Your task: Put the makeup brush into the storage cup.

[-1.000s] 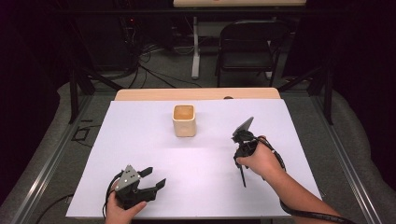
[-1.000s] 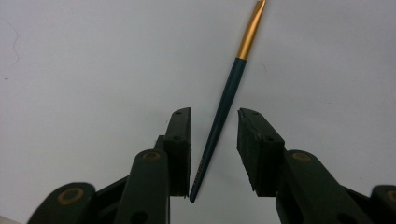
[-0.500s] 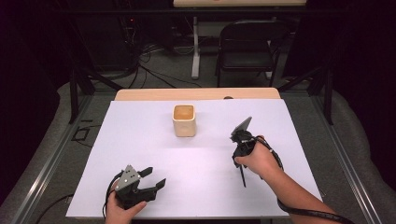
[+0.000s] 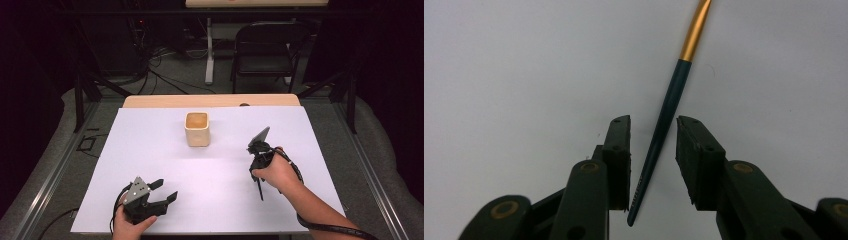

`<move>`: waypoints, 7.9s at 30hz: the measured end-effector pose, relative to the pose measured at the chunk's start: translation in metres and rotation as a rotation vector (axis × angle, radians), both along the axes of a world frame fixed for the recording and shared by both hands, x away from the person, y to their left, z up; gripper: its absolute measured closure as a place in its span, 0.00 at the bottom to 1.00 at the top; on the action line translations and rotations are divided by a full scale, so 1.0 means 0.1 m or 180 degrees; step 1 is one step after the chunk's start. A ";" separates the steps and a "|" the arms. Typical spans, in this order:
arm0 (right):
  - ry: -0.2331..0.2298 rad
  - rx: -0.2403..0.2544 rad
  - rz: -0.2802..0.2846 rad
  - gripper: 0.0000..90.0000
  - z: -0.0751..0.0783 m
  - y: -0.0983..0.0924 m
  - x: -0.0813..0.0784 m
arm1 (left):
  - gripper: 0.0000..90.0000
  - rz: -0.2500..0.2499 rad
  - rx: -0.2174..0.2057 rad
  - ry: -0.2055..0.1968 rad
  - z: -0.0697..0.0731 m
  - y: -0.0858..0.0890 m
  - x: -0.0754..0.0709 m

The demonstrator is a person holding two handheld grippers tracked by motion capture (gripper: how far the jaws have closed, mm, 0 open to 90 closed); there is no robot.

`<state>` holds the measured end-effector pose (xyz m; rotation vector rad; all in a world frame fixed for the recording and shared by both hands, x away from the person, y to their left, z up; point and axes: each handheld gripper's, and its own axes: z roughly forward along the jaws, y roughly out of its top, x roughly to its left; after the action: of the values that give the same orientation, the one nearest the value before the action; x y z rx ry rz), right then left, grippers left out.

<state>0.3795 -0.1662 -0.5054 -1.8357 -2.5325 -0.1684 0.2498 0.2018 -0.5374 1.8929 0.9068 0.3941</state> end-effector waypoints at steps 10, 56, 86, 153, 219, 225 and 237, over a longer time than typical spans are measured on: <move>-0.0005 0.0101 -0.0082 0.79 -0.09 -0.02 -0.06 | 0.35 -0.0006 0.0001 0.0008 0.00 0.00 0.00; 0.0372 -0.0004 -0.0155 0.90 -0.20 -0.07 -0.19 | 0.35 -0.0003 0.0001 0.0018 -0.01 0.00 0.01; 0.0272 0.0013 -0.0127 0.94 -0.19 -0.05 -0.21 | 0.35 -0.0008 0.0001 0.0016 -0.01 0.00 0.01; -0.1130 0.0324 0.1496 0.94 0.25 0.02 -0.43 | 0.35 -0.0004 0.0031 0.0058 -0.05 -0.01 0.04; -0.2452 0.1569 0.1525 0.94 0.18 0.13 -0.67 | 0.35 0.0126 0.0090 0.0128 -0.10 0.01 0.13; -0.2500 0.1638 0.1545 0.94 0.14 0.17 -0.72 | 0.35 0.0130 0.0098 0.0114 -0.09 0.01 0.12; -0.2653 0.1824 0.1547 0.94 0.02 0.25 -0.82 | 0.35 0.0148 -0.0007 0.0051 -0.03 0.01 0.08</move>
<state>0.2973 -0.1408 -0.5036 -0.9964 -2.7969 -1.7185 0.2579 0.2030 -0.5403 1.8781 0.9631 0.4060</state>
